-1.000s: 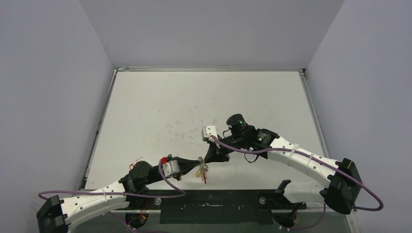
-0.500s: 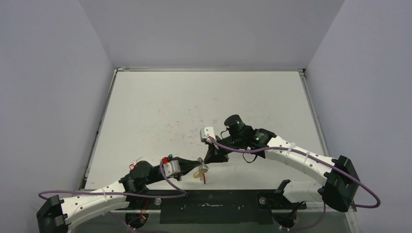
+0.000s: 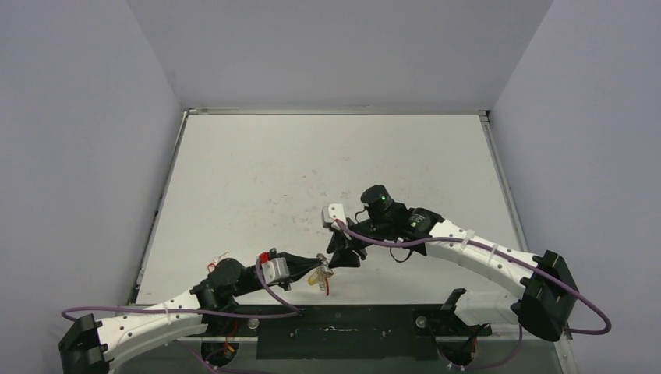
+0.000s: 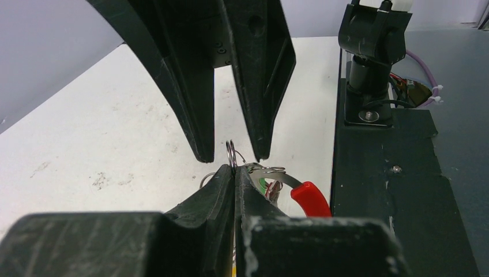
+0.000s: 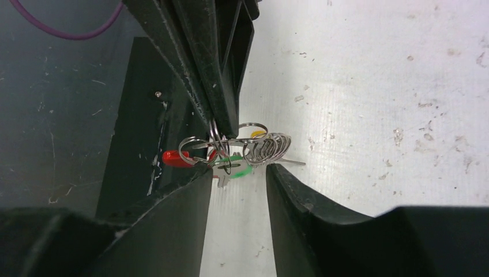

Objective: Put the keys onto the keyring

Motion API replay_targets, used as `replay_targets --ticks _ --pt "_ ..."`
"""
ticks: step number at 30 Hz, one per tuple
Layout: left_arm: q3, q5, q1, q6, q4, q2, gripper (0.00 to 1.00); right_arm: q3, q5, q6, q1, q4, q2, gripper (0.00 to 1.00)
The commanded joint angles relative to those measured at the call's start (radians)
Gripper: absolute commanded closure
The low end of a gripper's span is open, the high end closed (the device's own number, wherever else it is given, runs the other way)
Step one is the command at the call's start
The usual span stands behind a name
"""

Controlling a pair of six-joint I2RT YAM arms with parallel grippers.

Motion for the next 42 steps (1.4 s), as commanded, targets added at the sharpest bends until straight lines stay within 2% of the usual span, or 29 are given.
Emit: replay_targets --ticks 1,5,13,19,23,25,29,35,42 --pt "0.03 0.004 -0.004 0.0 0.086 -0.011 1.0 -0.025 -0.024 0.001 0.006 0.111 -0.096 0.57" --pt "0.03 0.006 -0.004 0.0 0.086 -0.011 1.0 -0.031 -0.046 0.017 0.008 0.143 -0.103 0.57" --pt "0.029 0.004 -0.004 0.0 0.082 -0.018 1.0 -0.019 -0.063 0.025 0.027 0.156 -0.064 0.65" --pt "0.031 0.003 -0.004 -0.002 0.082 -0.019 1.0 -0.014 -0.074 0.024 0.037 0.164 -0.049 0.79" --pt "0.031 0.003 -0.004 -0.002 0.081 -0.02 1.0 -0.007 -0.076 0.019 0.042 0.155 -0.041 1.0" --pt "0.03 0.002 -0.004 -0.004 0.08 -0.022 1.0 0.002 -0.065 0.013 0.041 0.133 -0.04 1.0" --pt "0.034 -0.003 -0.004 -0.001 0.06 -0.03 1.0 0.032 -0.012 -0.013 0.043 0.049 -0.047 1.0" --pt "0.093 -0.028 -0.004 0.034 -0.115 -0.066 0.77 0.153 0.142 -0.035 0.07 -0.186 -0.01 1.0" --pt "0.193 -0.053 -0.004 0.089 -0.354 -0.066 0.71 0.367 0.345 0.003 0.149 -0.514 0.147 1.0"
